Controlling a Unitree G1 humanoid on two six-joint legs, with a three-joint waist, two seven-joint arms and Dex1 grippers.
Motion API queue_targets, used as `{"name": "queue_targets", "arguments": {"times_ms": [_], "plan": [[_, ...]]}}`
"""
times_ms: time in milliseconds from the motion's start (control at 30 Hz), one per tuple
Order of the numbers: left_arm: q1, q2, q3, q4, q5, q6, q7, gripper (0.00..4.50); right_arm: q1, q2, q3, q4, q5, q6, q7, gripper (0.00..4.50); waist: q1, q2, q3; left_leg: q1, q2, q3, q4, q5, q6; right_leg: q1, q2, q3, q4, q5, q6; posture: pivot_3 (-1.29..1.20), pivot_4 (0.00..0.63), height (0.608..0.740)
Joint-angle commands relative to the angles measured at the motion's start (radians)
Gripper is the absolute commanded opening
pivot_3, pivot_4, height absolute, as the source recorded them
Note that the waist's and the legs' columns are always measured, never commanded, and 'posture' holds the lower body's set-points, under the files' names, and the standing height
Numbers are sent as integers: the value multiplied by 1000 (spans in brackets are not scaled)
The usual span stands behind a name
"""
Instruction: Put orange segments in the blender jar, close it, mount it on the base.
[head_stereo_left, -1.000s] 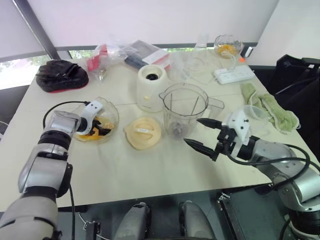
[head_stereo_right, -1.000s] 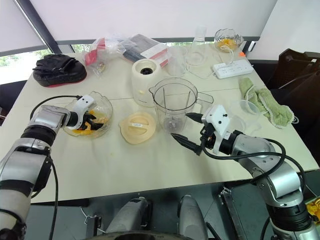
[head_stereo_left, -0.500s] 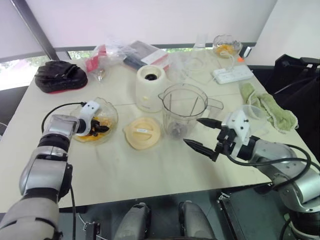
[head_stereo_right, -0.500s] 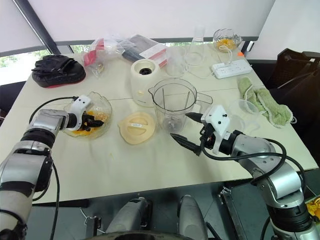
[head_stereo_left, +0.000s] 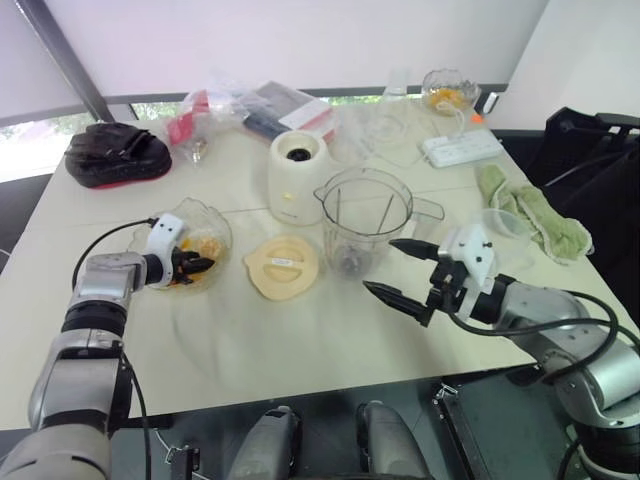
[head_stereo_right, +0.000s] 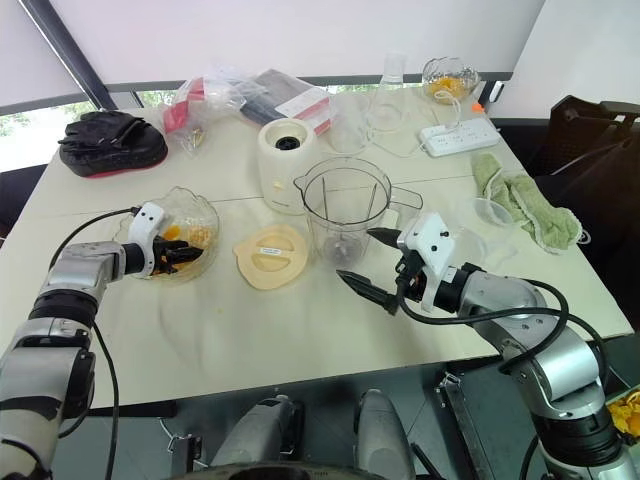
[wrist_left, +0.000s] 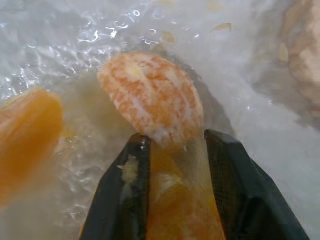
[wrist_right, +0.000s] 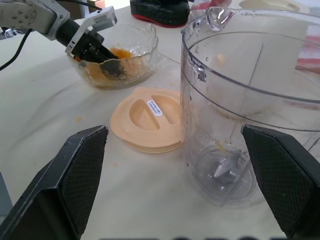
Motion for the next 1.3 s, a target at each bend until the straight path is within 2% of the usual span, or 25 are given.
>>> {"name": "queue_targets", "arguments": {"times_ms": [33,100,167,200,300,500,767,1300], "plan": [[33,14,13,-13,-20,79,-10,1626,-19,5,-2,-31,12,-2,2,4500,-3,0,0,0,0,0,0,0,0,0,0,0,0,0,0,0,150,740],[36,18,28,-23,-32,107,-7,1626,-24,5,1,-27,12,-3,6,4500,-4,0,0,0,0,0,0,0,0,0,0,0,0,0,0,0,150,740],[30,22,37,-26,-40,122,2,2125,-29,4,4,-20,10,-6,11,4500,-3,0,0,0,0,0,0,0,0,0,0,0,0,0,0,0,150,740],[25,22,39,-24,-42,124,9,2450,-32,3,6,-18,8,-7,13,4500,-3,0,0,0,0,0,0,0,0,0,0,0,0,0,0,0,150,740],[-2,22,52,-9,-58,136,23,3897,-41,4,9,-10,5,-8,16,4500,-3,0,0,1,0,0,0,0,0,0,0,0,1,0,0,0,150,740],[-71,6,68,54,-69,151,83,3897,-50,4,15,-3,-3,-15,21,4500,-2,0,0,1,0,0,0,0,0,0,0,0,2,0,0,0,150,740],[-171,-59,84,204,-54,70,228,3897,-53,3,16,-4,-9,-16,24,4500,3,-2,-1,1,0,0,1,0,0,0,0,0,2,0,0,0,150,740],[-232,-107,71,324,-18,1,291,3897,-39,0,7,-27,-5,-5,2,4500,4,-2,-1,1,-1,0,1,0,0,0,0,0,4,0,0,0,150,740]]}}
